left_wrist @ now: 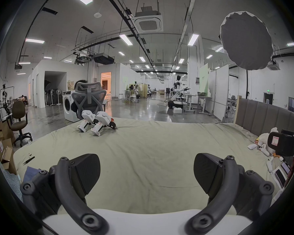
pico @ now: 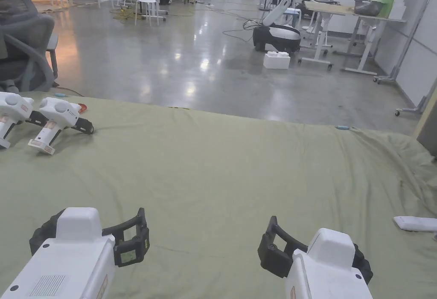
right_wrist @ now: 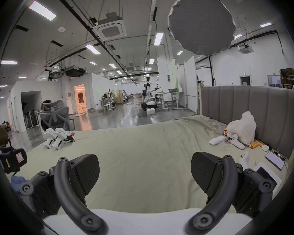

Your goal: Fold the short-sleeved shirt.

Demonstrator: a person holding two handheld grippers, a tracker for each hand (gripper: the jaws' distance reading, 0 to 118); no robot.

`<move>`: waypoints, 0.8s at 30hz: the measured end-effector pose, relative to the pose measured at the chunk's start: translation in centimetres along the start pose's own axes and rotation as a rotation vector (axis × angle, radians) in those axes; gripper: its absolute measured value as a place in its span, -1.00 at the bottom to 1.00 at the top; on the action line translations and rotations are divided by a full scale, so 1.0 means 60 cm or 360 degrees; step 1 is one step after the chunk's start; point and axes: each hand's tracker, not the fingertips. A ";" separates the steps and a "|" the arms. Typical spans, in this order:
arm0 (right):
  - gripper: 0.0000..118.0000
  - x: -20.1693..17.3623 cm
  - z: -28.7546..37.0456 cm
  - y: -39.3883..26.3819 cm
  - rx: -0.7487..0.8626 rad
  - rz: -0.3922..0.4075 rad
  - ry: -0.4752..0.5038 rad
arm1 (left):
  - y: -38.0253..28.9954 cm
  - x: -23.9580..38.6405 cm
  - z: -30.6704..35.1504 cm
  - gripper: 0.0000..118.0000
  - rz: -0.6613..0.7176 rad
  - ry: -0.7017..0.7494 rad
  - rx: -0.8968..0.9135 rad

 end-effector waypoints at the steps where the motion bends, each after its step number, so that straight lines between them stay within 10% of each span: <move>1: 0.86 -0.003 0.000 0.001 -0.0028 -0.0012 -0.0038 | 0.000 0.000 0.001 0.92 0.0002 -0.0009 -0.0008; 24: 0.85 -0.023 -0.009 0.033 -0.0375 -0.0244 -0.0091 | 0.004 0.004 0.014 0.94 0.0051 0.0004 -0.0003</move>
